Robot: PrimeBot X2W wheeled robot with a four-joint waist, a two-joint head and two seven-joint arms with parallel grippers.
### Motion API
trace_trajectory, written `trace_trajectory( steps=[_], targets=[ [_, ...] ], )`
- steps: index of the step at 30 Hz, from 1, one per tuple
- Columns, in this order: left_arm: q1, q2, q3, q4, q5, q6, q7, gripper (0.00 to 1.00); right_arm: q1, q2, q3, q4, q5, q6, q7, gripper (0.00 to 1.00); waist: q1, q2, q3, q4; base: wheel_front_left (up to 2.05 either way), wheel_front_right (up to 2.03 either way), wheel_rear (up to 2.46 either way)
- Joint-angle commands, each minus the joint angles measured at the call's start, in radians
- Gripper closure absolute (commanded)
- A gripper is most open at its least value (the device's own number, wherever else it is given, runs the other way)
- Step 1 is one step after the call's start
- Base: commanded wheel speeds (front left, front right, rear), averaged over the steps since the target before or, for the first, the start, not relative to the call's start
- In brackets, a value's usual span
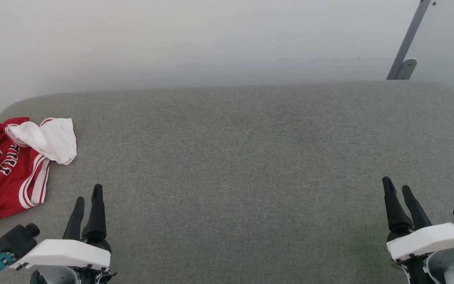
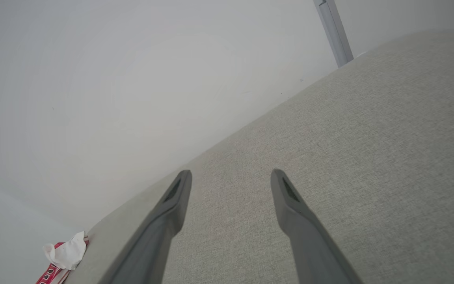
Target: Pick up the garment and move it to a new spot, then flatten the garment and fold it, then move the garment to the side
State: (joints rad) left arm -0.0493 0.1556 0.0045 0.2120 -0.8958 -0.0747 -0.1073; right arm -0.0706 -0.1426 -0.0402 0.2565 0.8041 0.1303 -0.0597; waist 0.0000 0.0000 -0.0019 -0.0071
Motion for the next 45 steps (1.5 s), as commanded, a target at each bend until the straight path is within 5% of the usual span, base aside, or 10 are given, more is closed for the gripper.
trace_trajectory(
  steps=[1,45],
  targets=[
    [0.0,0.004,0.004,-0.016,0.041,-0.007,-0.011,0.0,-0.016,-0.01,0.002,-0.011,-0.034,0.0,-0.013,0.0,0.0,0.0,0.0,0.0,0.0,0.0,0.0],
    [0.038,0.019,-0.002,-0.04,0.423,-0.043,-0.117,0.0,-0.009,-0.05,0.03,-0.027,-0.426,0.001,-0.123,0.0,0.0,0.0,-0.008,-0.004,0.0,0.0,0.0]
  ],
)
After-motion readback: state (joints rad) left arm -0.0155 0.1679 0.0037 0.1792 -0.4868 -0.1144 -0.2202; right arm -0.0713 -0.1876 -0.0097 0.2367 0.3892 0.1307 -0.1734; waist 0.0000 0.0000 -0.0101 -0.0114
